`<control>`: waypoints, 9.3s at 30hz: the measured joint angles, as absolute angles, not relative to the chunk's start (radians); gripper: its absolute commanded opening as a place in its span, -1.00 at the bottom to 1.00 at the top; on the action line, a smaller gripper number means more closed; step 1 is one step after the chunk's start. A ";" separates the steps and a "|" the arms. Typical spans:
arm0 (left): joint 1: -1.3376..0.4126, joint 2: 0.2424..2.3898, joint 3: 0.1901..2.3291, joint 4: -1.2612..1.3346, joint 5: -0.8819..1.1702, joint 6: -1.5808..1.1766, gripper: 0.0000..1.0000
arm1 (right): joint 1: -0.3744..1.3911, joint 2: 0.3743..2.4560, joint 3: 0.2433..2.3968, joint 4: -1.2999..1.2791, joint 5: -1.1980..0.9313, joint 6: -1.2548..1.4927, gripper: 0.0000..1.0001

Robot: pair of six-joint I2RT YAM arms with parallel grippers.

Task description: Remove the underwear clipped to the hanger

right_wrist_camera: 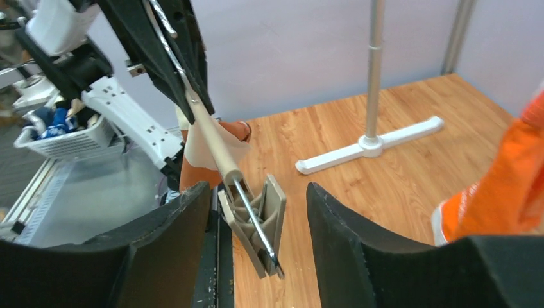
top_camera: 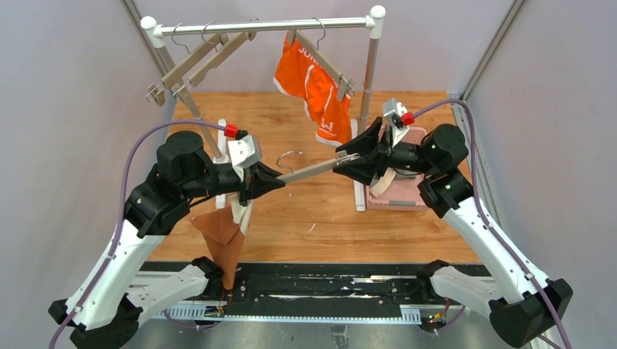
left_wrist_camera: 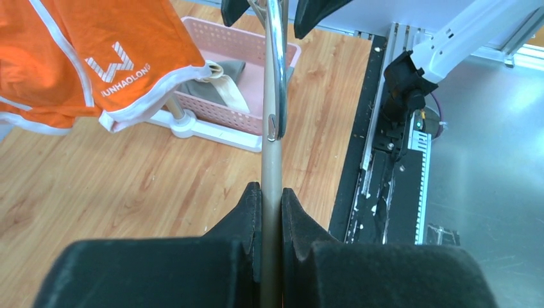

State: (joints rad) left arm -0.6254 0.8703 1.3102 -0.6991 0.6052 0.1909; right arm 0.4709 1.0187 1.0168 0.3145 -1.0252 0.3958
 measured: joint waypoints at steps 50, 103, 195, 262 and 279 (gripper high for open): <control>-0.710 1.025 1.123 0.133 0.606 -0.317 -1.00 | 0.479 1.056 0.671 1.364 -0.604 0.944 0.13; -0.782 0.976 1.070 0.175 0.389 -0.262 0.09 | 0.521 0.994 0.756 1.198 -0.642 0.864 -0.99; -0.782 0.890 0.949 0.198 0.601 -0.275 -0.08 | 0.522 0.842 0.776 1.012 -0.668 0.807 -0.99; -0.783 0.649 1.361 -0.698 -0.041 -0.093 -1.00 | 0.905 0.801 0.833 -0.015 -0.199 0.151 0.34; -0.783 0.967 1.617 -0.814 -0.506 -0.099 -1.00 | 1.190 1.179 0.776 -0.239 0.343 0.103 0.44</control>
State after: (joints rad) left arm -0.7830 0.9672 1.6169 -0.8139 -0.5056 -0.0990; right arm 1.1896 1.1786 0.7761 -0.2394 0.3428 0.1032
